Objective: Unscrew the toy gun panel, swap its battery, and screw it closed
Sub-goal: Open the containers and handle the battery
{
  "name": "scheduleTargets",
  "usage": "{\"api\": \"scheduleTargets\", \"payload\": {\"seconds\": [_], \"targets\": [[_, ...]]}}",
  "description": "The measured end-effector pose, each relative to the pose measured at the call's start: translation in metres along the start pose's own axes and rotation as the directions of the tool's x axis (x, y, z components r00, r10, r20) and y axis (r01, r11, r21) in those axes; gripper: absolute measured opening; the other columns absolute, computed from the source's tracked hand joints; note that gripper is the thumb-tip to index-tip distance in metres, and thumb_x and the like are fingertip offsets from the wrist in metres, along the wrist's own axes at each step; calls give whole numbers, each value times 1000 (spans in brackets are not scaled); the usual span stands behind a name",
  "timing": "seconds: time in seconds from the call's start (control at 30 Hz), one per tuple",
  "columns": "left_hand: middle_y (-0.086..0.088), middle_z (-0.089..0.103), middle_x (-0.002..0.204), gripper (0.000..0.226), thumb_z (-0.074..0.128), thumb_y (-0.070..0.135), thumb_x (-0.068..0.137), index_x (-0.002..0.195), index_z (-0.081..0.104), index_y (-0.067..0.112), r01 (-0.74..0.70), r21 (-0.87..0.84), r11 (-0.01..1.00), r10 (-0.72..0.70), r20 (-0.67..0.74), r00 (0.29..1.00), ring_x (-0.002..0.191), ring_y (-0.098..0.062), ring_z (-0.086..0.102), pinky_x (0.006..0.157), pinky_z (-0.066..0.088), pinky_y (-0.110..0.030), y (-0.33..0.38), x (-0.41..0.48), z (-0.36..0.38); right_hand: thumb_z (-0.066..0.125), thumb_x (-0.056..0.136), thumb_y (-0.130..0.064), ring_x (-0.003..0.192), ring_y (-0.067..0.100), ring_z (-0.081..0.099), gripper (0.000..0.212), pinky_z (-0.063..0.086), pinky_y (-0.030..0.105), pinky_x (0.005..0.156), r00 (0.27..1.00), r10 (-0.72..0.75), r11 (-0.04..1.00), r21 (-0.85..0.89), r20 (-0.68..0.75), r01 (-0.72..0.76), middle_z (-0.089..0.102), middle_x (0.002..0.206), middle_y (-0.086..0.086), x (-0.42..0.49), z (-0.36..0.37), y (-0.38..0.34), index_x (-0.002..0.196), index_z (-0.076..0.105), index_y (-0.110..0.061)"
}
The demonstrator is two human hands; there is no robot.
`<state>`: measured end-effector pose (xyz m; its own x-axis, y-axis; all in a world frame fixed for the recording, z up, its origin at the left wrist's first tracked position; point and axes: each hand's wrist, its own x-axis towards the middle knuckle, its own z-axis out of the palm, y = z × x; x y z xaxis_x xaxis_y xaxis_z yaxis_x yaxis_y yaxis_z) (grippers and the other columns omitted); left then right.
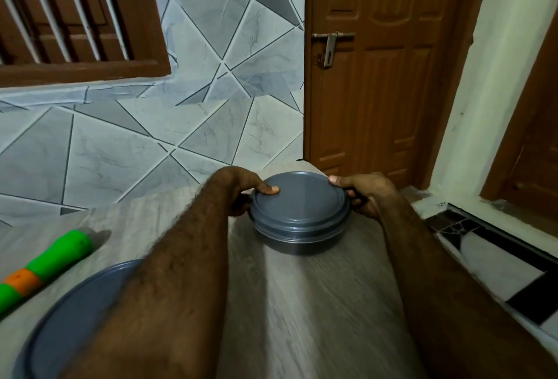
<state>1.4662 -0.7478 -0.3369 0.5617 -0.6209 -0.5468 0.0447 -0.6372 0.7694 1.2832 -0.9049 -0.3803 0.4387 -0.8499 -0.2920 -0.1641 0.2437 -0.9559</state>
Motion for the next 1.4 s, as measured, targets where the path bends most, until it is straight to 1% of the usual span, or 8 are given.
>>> {"api": "scheduleTargets", "payload": {"seconds": [0.1,0.17,0.23,0.4,0.7,0.93,1.1,1.4], "targets": [[-8,55,100,62,84,27,73,124,56,5,-41,89,995,45,-42,998,86,-19,51,66,45,-26,5,-4,-1,79,78,-15,44,10,36,22,29,20,37,999,-36,998,-44,-13,36,50,56,2,-6,4,-1,70,61,-6],[-11,54,126,79,85,32,72,135,48,3,-69,172,983,76,-32,997,113,-26,53,87,47,-30,12,-5,6,80,78,-16,44,10,37,24,30,20,37,998,-55,995,-88,-1,55,50,55,3,-11,6,-3,68,60,-6],[-17,49,139,93,87,35,67,142,42,3,-67,265,962,72,-6,997,125,-34,50,101,47,-41,21,-9,17,80,78,-15,44,10,38,26,32,20,38,997,-72,987,-147,-8,70,51,57,3,-14,9,-8,66,59,-7],[-21,45,145,91,82,32,74,146,35,2,-47,454,890,36,34,999,132,-38,45,104,41,-48,37,-10,30,80,77,-10,48,8,41,21,36,19,42,998,-62,964,-261,-16,56,56,65,4,-12,16,-20,74,60,-5],[-21,39,149,91,79,33,78,149,30,3,21,570,821,-48,32,998,136,-39,39,109,35,-49,48,-3,31,81,76,-10,50,7,42,20,36,19,42,999,-47,930,-366,-4,42,56,67,3,-9,20,-30,81,62,-6],[-20,43,145,85,80,34,76,144,38,2,-8,539,842,-26,55,998,133,-38,40,96,40,-45,43,0,24,74,84,-11,44,6,38,13,31,15,32,1000,10,925,-379,4,-7,52,59,1,-4,17,-37,83,63,-6],[-18,54,134,83,86,34,66,136,52,3,-6,498,867,-64,124,990,123,-38,50,108,41,-47,41,7,19,72,86,-15,46,7,36,14,29,16,36,999,41,946,-324,29,-30,51,59,0,4,11,-29,77,64,-8],[-15,59,113,45,80,26,77,110,59,4,-96,385,918,50,127,991,119,-35,52,110,41,-46,29,-2,15,75,83,-16,46,6,36,14,28,16,36,999,17,975,-223,36,-9,50,60,0,9,12,-19,77,65,-7]]}}
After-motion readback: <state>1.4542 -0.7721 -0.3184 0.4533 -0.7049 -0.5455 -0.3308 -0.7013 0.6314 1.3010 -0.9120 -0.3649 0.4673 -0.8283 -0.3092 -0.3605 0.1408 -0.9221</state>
